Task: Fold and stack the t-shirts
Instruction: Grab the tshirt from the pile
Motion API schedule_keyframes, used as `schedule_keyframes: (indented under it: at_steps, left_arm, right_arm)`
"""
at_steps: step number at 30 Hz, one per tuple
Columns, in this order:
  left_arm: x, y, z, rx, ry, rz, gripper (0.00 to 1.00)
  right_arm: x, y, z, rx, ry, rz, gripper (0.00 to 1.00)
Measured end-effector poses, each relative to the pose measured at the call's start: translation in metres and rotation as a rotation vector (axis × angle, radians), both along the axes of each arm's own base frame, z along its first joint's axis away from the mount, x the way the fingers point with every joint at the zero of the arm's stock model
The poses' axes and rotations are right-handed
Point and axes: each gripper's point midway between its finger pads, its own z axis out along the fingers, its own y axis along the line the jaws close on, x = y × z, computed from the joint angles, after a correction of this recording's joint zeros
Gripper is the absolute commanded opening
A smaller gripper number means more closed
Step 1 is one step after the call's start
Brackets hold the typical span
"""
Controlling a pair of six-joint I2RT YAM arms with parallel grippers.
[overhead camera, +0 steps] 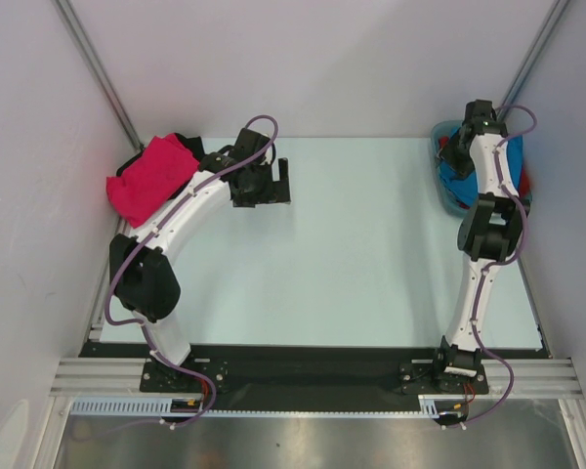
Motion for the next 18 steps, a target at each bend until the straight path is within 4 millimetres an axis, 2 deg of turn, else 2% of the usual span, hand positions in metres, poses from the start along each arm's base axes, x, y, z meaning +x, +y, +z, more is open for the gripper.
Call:
schedule_keyframes:
  at_steps: [2, 5, 9, 11, 13, 14, 16, 18]
  left_arm:
    - [0.0000, 0.0000, 0.0000, 0.000, 0.000, 0.000, 1.00]
    - [0.0000, 0.0000, 0.0000, 0.000, 0.000, 0.000, 1.00]
    - [0.0000, 0.0000, 0.0000, 0.000, 0.000, 0.000, 1.00]
    - [0.0001, 0.0001, 0.0000, 0.000, 0.000, 0.000, 1.00]
    - [0.0000, 0.0002, 0.0000, 0.000, 0.000, 0.000, 1.00]
    - [0.0001, 0.0001, 0.0000, 0.000, 0.000, 0.000, 1.00]
    - [0.0001, 0.0001, 0.0000, 0.000, 0.000, 0.000, 1.00]
    - [0.0000, 0.0001, 0.0000, 0.000, 0.000, 0.000, 1.00]
  right_arm:
    - [0.0004, 0.0032, -0.0049, 0.010, 0.008, 0.004, 0.58]
    - [0.0004, 0.0079, -0.0098, 0.020, 0.017, 0.011, 0.52]
    - [0.0005, 0.0095, -0.0104, 0.020, 0.019, 0.011, 0.41]
    - [0.0006, 0.0093, -0.0104, 0.019, 0.018, 0.011, 0.31]
    - [0.0006, 0.0090, -0.0104, 0.018, 0.018, 0.011, 0.29]
    - [0.0006, 0.0081, -0.0104, 0.017, 0.018, 0.008, 0.24]
    - [0.0005, 0.0078, -0.0104, 0.015, 0.018, 0.009, 0.20]
    - [0.0003, 0.0070, -0.0105, 0.010, 0.020, 0.009, 0.07]
